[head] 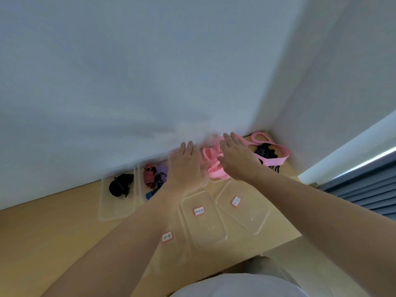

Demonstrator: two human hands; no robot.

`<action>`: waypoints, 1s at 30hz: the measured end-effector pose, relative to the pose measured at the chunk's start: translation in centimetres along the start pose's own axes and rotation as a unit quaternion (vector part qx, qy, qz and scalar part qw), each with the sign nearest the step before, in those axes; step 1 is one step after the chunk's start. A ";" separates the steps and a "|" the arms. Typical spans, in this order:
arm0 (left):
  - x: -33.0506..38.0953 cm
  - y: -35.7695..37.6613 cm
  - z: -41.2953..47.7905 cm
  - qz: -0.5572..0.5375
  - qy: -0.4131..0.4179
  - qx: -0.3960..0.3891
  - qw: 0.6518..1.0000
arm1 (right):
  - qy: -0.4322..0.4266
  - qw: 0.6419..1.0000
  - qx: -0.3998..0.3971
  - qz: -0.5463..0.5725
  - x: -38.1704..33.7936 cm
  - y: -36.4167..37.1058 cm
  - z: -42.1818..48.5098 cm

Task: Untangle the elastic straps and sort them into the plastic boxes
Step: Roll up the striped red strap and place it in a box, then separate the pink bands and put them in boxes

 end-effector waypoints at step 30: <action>20.0 7.2 2.1 -0.068 -0.010 -0.087 0.994 | 0.028 0.934 -0.036 0.354 17.1 4.8 -11.6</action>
Point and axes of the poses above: each hand's wrist, its own z-axis towards the middle knuckle, its own y-axis out of the palm, x = y × z, the point moved 3 cm from there along z, towards the middle knuckle, and after that the axes turned 8 degrees about -y, right-handed, at the moved point
